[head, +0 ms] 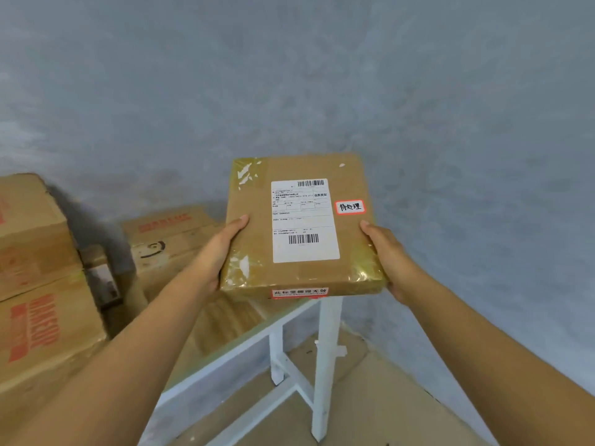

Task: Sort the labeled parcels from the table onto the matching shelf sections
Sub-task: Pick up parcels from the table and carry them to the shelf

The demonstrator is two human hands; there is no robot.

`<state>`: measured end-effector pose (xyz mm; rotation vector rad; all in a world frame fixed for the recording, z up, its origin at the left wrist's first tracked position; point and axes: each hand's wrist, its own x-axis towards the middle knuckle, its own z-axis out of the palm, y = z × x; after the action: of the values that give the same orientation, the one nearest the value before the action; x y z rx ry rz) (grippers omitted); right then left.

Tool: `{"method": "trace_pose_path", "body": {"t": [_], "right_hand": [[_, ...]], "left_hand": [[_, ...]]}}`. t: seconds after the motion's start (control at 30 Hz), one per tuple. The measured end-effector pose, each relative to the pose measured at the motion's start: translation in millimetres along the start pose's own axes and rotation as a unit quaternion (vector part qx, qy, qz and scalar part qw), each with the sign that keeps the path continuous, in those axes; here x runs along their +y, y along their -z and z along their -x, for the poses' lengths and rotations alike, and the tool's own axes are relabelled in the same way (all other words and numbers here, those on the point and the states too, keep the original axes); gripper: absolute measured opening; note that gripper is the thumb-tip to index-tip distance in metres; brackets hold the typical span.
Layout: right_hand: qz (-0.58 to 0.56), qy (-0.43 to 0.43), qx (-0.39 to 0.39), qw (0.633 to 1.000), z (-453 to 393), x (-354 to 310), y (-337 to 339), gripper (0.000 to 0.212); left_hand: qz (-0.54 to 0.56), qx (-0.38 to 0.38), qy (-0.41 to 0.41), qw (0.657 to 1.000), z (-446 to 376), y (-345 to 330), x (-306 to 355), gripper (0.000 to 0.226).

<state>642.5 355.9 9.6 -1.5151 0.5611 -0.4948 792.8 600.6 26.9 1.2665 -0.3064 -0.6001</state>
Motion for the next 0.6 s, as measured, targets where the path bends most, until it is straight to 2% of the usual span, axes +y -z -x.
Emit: {"method": "trace_pose_path", "body": {"t": [0.1,0.33,0.6], "right_hand": [[0.002,-0.005,0.051,0.999,39,1,52,0.055],[0.02,-0.011,0.163,0.986,161,12,181,0.057],[0.037,-0.046,0.304,0.951,329,35,327,0.057]], "left_hand": [[-0.021,-0.054,0.014,0.998,8,-45,-17,0.04],[-0.035,-0.165,0.052,0.984,64,-171,-67,0.032],[-0.058,-0.267,0.087,0.958,166,-324,-146,0.03]]}}
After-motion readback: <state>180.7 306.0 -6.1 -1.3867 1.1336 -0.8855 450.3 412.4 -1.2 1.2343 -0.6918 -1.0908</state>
